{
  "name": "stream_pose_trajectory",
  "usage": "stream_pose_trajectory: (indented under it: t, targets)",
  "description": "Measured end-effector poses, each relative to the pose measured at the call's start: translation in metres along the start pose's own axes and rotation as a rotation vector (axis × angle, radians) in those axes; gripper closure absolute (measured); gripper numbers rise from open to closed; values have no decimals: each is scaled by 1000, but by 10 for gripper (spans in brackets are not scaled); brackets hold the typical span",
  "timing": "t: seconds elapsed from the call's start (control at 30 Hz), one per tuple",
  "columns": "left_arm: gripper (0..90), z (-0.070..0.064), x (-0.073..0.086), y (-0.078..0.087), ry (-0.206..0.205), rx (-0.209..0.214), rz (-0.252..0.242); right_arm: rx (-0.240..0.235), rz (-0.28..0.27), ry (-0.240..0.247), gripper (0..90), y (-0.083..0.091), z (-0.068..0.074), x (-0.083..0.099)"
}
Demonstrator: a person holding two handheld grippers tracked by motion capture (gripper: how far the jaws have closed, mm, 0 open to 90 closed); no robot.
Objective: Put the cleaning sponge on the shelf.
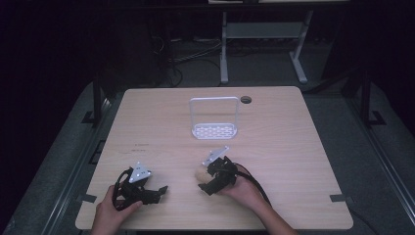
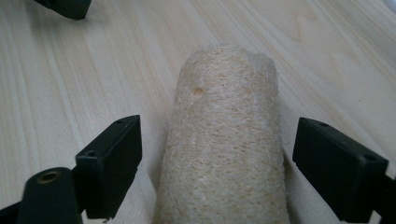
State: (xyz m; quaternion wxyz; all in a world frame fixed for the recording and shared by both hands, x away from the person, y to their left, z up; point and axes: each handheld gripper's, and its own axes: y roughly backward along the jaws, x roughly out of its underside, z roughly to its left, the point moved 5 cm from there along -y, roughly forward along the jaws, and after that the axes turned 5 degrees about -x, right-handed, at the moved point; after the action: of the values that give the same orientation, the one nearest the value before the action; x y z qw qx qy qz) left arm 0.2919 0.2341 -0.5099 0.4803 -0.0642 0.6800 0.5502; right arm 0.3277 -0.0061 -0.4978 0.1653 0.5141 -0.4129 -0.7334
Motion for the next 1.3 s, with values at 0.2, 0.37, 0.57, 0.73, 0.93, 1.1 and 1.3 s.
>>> stream_pose_trajectory:
  t: [0.2, 0.37, 0.57, 0.73, 0.93, 1.1, 1.3]
  targets:
    - [129, 0, 0, 0, 0, 0, 0, 3, 1, -3, 249, 1, -1, 0]
    - [129, 0, 0, 0, -2, -1, 0, 0, 0, 7, 346, 2, 0, 1]
    - [129, 0, 0, 0, -2, -1, 0, -9, -4, 5, 399, 3, 1, 1]
    - [129, 0, 0, 0, -1, -1, 0, -14, -4, 2, 402, 3, 1, 1]
    - [129, 0, 0, 0, -2, -1, 0, -13, -9, 8, 402, 5, 0, 1]
    - [129, 0, 0, 0, -1, -1, 0, -12, -14, 6, 403, 7, -1, 0]
    - [129, 0, 0, 0, -2, -1, 0, -1, -20, 1, 405, 11, -4, 1]
